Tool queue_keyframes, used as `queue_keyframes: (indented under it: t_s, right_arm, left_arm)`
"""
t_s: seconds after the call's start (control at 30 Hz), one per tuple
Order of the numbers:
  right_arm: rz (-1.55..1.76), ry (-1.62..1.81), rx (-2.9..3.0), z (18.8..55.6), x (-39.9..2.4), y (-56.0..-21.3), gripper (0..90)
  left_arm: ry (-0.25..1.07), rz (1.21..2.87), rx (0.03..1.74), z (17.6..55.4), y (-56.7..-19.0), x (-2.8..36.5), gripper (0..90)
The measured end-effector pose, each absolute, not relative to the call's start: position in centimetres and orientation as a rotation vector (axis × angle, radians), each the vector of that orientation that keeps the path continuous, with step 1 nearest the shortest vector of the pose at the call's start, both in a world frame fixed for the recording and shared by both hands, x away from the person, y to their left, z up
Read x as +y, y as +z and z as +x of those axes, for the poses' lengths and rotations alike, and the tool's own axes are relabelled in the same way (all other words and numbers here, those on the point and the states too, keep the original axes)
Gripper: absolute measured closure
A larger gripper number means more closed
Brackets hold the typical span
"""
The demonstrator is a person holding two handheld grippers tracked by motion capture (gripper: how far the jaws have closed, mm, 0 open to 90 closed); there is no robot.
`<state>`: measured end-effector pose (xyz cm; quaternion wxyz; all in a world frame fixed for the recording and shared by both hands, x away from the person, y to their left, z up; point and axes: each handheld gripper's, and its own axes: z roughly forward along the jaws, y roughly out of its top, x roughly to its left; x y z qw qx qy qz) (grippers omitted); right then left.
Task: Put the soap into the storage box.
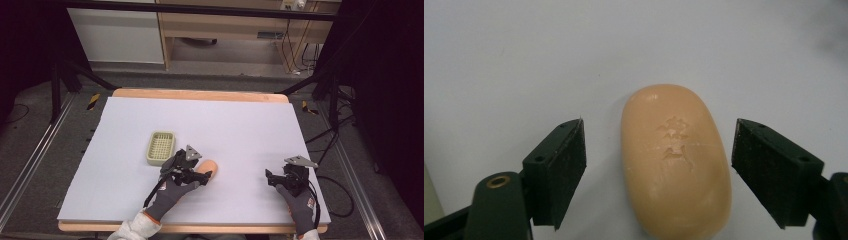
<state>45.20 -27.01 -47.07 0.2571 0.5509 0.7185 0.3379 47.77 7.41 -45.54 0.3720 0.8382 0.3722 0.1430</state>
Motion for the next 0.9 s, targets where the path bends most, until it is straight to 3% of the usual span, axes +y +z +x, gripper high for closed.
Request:
queue_keyframes:
  t_s: [0.9]
  right_arm:
    - [1.501,0.905,1.946,45.3,-26.9,-47.1,8.5]
  left_arm:
    - [0.344,2.225,0.965,48.2,-47.3,5.8,23.7]
